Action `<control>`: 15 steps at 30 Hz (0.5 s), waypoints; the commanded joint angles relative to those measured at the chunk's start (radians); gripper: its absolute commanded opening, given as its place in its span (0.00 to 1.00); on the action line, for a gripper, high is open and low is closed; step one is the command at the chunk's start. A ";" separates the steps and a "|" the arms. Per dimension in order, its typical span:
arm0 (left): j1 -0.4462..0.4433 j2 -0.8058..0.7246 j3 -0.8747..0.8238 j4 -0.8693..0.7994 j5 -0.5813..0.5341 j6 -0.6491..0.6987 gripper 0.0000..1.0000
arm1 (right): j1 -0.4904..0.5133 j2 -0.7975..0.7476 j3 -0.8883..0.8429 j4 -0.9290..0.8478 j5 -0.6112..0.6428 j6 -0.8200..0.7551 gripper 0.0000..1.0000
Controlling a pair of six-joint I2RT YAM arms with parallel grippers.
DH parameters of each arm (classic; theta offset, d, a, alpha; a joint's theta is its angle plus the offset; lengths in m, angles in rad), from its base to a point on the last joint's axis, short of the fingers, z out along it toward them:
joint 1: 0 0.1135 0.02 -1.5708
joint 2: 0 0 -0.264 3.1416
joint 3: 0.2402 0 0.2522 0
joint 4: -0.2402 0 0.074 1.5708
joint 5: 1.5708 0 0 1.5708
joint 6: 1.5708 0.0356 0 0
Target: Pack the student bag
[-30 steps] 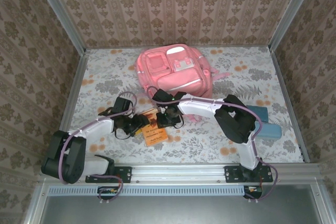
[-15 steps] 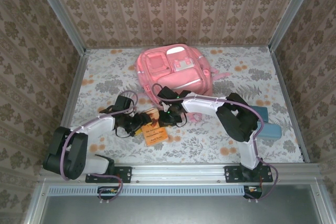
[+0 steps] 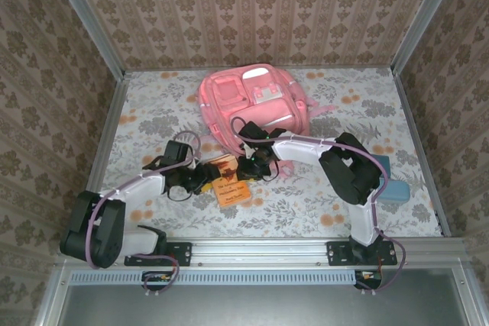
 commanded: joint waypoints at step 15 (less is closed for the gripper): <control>-0.007 0.025 -0.011 0.324 0.222 -0.105 0.47 | -0.008 0.005 -0.076 0.048 -0.016 0.036 0.26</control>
